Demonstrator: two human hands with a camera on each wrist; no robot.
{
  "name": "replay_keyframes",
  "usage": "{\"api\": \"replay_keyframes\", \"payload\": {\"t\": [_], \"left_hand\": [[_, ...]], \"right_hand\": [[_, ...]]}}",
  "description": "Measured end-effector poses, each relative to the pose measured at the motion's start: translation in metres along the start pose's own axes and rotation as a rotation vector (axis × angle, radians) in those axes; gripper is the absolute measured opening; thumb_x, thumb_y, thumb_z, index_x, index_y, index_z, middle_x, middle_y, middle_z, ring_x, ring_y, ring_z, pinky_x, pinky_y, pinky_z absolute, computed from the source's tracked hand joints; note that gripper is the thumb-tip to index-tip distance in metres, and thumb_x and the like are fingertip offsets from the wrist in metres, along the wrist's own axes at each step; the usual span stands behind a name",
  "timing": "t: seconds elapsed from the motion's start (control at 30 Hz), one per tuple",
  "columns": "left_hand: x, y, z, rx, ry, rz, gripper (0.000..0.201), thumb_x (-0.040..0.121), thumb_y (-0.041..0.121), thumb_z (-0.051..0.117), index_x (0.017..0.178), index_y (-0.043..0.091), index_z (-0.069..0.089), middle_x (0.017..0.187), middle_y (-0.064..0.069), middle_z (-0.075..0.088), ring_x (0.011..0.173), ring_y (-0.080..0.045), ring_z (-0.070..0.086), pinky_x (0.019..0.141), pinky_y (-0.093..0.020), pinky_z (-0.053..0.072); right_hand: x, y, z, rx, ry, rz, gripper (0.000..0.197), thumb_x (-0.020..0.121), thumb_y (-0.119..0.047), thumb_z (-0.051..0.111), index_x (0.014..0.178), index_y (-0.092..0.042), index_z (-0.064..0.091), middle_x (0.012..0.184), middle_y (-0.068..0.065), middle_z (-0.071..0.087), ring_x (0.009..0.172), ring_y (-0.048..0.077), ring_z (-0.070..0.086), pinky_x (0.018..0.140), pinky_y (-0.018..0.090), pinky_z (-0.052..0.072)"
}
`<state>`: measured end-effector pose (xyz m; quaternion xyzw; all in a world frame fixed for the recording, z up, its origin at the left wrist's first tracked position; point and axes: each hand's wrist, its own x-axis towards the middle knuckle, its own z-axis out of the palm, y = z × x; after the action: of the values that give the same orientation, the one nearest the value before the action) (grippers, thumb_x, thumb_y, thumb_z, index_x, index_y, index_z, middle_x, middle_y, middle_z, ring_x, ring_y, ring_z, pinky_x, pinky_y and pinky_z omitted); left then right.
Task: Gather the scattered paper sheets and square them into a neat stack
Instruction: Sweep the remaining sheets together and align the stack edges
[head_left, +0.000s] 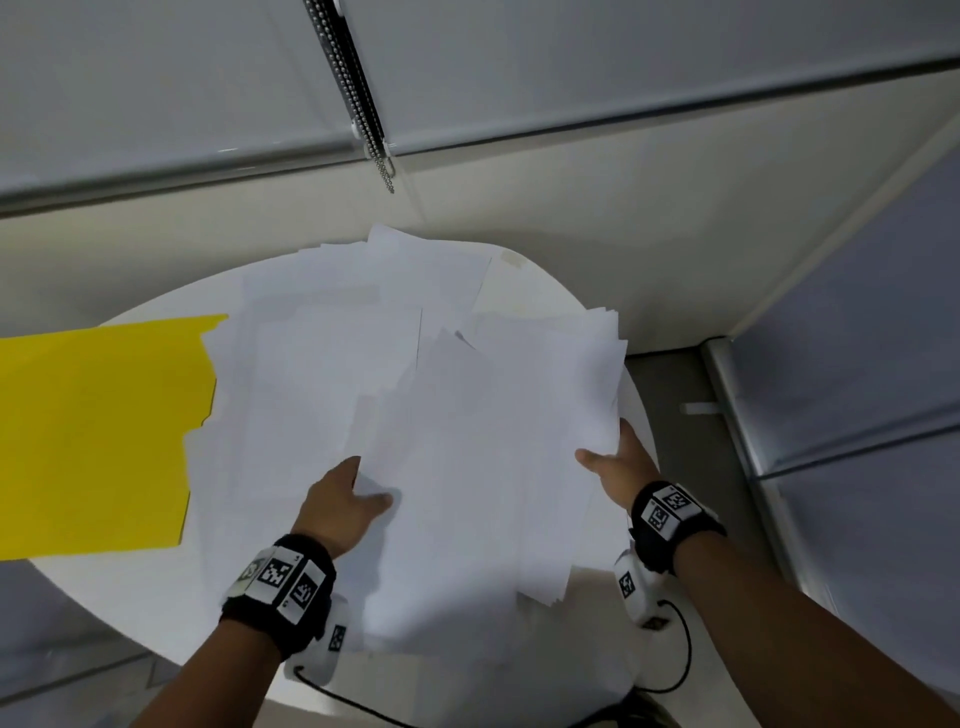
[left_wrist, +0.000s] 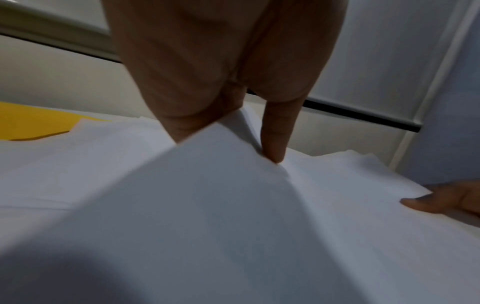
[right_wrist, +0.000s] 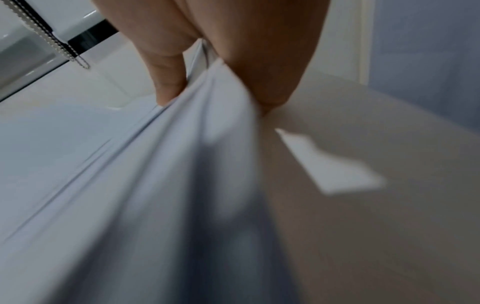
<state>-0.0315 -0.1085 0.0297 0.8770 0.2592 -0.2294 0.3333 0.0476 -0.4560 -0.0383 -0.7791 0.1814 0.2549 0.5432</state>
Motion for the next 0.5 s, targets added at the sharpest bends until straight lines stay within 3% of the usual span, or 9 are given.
{"api": "replay_keyframes", "payload": {"t": [0.07, 0.13, 0.17, 0.23, 0.3, 0.33, 0.4, 0.5], "left_hand": [[0.006, 0.008, -0.005, 0.080, -0.001, -0.006, 0.034, 0.085, 0.045, 0.068, 0.103, 0.016, 0.064, 0.099, 0.000, 0.068, 0.099, -0.025, 0.062, 0.081, -0.034, 0.046], [0.013, 0.017, -0.002, 0.134, -0.007, -0.032, 0.048, 0.086, 0.059, 0.060, 0.090, 0.011, 0.060, 0.092, -0.003, 0.065, 0.095, -0.028, 0.061, 0.077, -0.034, 0.043], [0.016, 0.023, 0.002, 0.164, -0.017, -0.033, 0.056, 0.086, 0.064, 0.056, 0.092, 0.008, 0.059, 0.097, -0.007, 0.065, 0.098, -0.030, 0.060, 0.079, -0.035, 0.044], [0.023, 0.032, 0.014, 0.153, -0.038, -0.039, 0.068, 0.090, 0.063, 0.050, 0.121, 0.003, 0.056, 0.124, -0.013, 0.061, 0.116, -0.032, 0.055, 0.096, -0.038, 0.043], [0.026, 0.045, 0.023, 0.061, -0.061, -0.025, 0.056, 0.097, 0.043, 0.052, 0.141, 0.010, 0.041, 0.140, -0.011, 0.050, 0.126, -0.030, 0.049, 0.101, -0.034, 0.038], [0.028, 0.050, 0.027, 0.013, -0.070, -0.003, 0.051, 0.097, 0.033, 0.054, 0.142, 0.015, 0.038, 0.138, -0.009, 0.051, 0.120, -0.028, 0.051, 0.097, -0.032, 0.039], [0.033, 0.059, 0.035, -0.049, -0.044, 0.045, 0.047, 0.093, 0.024, 0.058, 0.137, 0.022, 0.040, 0.130, -0.006, 0.056, 0.108, -0.024, 0.056, 0.093, -0.032, 0.045], [0.040, 0.065, 0.046, -0.026, 0.022, 0.064, 0.052, 0.093, 0.029, 0.060, 0.141, 0.023, 0.041, 0.131, -0.008, 0.059, 0.115, -0.026, 0.058, 0.101, -0.035, 0.045]], "right_hand": [[0.001, -0.001, -0.002, -0.021, -0.029, -0.015, 0.053, 0.085, -0.021, 0.068, 0.131, -0.024, 0.042, 0.113, -0.007, 0.059, 0.103, 0.017, 0.057, 0.089, 0.031, 0.043], [0.002, 0.000, -0.002, -0.033, -0.050, -0.017, 0.054, 0.084, -0.022, 0.069, 0.131, -0.025, 0.041, 0.115, -0.008, 0.059, 0.104, 0.016, 0.058, 0.090, 0.031, 0.043], [0.004, 0.001, -0.003, -0.033, -0.056, -0.007, 0.055, 0.084, -0.022, 0.069, 0.131, -0.025, 0.042, 0.116, -0.008, 0.059, 0.105, 0.016, 0.058, 0.091, 0.031, 0.044], [0.005, 0.001, -0.003, 0.005, -0.066, 0.012, 0.053, 0.082, -0.025, 0.069, 0.129, -0.026, 0.044, 0.117, -0.007, 0.061, 0.105, 0.017, 0.060, 0.094, 0.035, 0.045], [0.005, -0.001, -0.002, 0.128, -0.058, 0.036, 0.045, 0.080, -0.030, 0.064, 0.122, -0.029, 0.047, 0.119, -0.002, 0.063, 0.105, 0.019, 0.061, 0.099, 0.041, 0.046], [0.002, -0.003, -0.001, 0.219, -0.056, 0.047, 0.039, 0.081, -0.033, 0.060, 0.119, -0.030, 0.049, 0.120, -0.001, 0.063, 0.106, 0.019, 0.061, 0.101, 0.043, 0.044], [-0.002, -0.007, 0.000, 0.314, -0.052, 0.052, 0.027, 0.091, -0.036, 0.056, 0.117, -0.032, 0.049, 0.117, -0.009, 0.061, 0.110, 0.012, 0.057, 0.100, 0.036, 0.040], [-0.005, -0.009, 0.001, 0.250, -0.065, 0.014, 0.038, 0.085, -0.038, 0.068, 0.118, -0.033, 0.050, 0.109, -0.022, 0.062, 0.110, 0.006, 0.058, 0.100, 0.031, 0.039]]}}
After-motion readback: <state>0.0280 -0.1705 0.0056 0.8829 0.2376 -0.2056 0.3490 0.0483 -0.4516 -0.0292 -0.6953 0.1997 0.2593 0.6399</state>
